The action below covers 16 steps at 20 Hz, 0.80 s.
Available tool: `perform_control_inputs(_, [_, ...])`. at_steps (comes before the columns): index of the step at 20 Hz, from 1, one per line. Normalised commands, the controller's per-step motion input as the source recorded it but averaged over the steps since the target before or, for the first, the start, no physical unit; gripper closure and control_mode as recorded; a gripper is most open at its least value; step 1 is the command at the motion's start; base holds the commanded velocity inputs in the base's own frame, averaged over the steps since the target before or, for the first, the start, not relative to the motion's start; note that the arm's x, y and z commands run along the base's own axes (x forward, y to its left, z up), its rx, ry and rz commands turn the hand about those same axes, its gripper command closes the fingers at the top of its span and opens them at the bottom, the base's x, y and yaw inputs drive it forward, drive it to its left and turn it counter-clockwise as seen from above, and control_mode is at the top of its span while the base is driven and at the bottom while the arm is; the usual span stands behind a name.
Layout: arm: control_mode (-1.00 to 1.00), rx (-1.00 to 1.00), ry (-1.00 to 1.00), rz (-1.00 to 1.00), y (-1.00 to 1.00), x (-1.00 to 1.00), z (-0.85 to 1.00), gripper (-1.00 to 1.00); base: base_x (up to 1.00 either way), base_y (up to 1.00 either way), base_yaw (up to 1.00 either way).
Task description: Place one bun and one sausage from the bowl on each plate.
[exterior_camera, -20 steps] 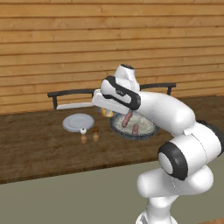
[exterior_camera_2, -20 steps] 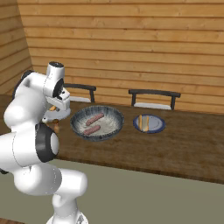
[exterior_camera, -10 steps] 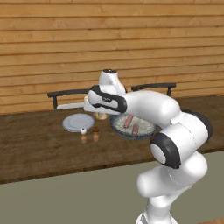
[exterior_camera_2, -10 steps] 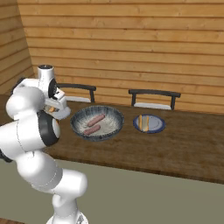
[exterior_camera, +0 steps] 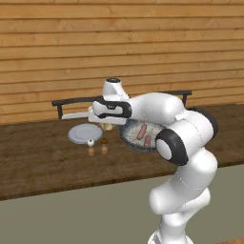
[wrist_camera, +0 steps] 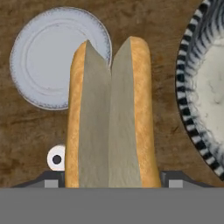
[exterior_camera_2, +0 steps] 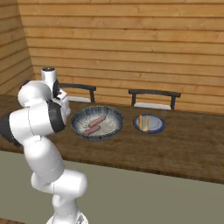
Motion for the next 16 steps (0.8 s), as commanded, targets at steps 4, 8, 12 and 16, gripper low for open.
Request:
perform_control_inputs(4, [-1.00,-0.05,0.13,0.01,0.08,0.15,-0.31,1.00,0.00,0.00,0.00])
perform_control_inputs(8, [-1.00,-0.01,0.00,0.00,0.29,0.39,0.00,1.00,0.00,0.00,0.00])
perform_control_inputs(12, [-1.00,-0.04,0.05,0.02,0.36,0.31,-0.21,1.00,0.00,0.00,0.00])
perform_control_inputs(16, [-1.00,-0.02,0.08,0.02,0.24,0.39,-0.34,1.00,0.00,0.00,0.00])
